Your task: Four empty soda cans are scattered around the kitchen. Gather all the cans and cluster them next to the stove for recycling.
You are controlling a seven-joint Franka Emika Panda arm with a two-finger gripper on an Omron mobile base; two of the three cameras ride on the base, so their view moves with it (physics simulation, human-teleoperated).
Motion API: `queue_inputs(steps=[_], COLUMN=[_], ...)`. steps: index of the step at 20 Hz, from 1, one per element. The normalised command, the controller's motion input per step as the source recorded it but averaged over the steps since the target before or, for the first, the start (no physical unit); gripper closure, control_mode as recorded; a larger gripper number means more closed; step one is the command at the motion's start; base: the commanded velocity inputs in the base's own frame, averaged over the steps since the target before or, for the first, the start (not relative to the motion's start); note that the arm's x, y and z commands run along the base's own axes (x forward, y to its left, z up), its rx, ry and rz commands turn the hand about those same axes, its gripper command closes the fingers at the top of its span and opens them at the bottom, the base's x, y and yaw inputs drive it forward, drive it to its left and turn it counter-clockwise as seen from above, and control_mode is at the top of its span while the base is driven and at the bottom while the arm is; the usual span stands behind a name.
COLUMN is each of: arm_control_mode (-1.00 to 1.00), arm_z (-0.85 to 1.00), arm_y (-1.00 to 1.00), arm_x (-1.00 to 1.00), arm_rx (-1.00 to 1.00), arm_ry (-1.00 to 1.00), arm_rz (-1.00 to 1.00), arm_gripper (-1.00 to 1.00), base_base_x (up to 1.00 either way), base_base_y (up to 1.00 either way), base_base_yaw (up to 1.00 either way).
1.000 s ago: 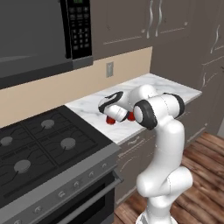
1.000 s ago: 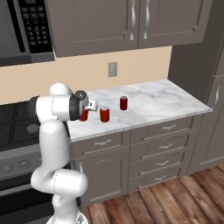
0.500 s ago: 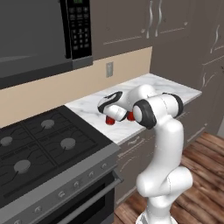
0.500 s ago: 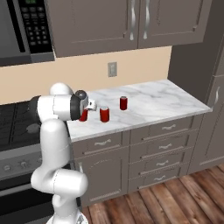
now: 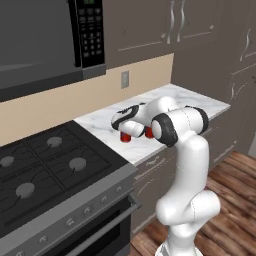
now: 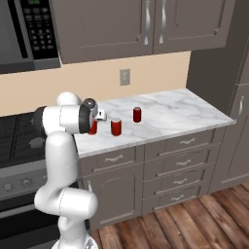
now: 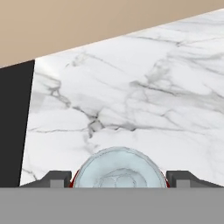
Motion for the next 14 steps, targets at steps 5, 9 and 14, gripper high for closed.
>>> queue_inputs(steps=[5, 9, 14], arm_control_mode=[-1.0, -1.0, -1.0], arm_z=[-0.31, -0.36, -0.34], arm_y=[0.08, 0.09, 0.02], arm_x=[0.0, -0.01, -0.17], arm_rx=[-0.03, -0.02, -0.01], arm_ry=[0.0, 0.0, 0.0], arm_rz=[0.02, 0.03, 0.01], arm_gripper=[1.0, 1.0, 1.0], base_base_x=[0.0, 0.0, 0.0], base_base_y=[0.0, 0.0, 0.0], base_base_yaw=[0.0, 0.0, 0.0])
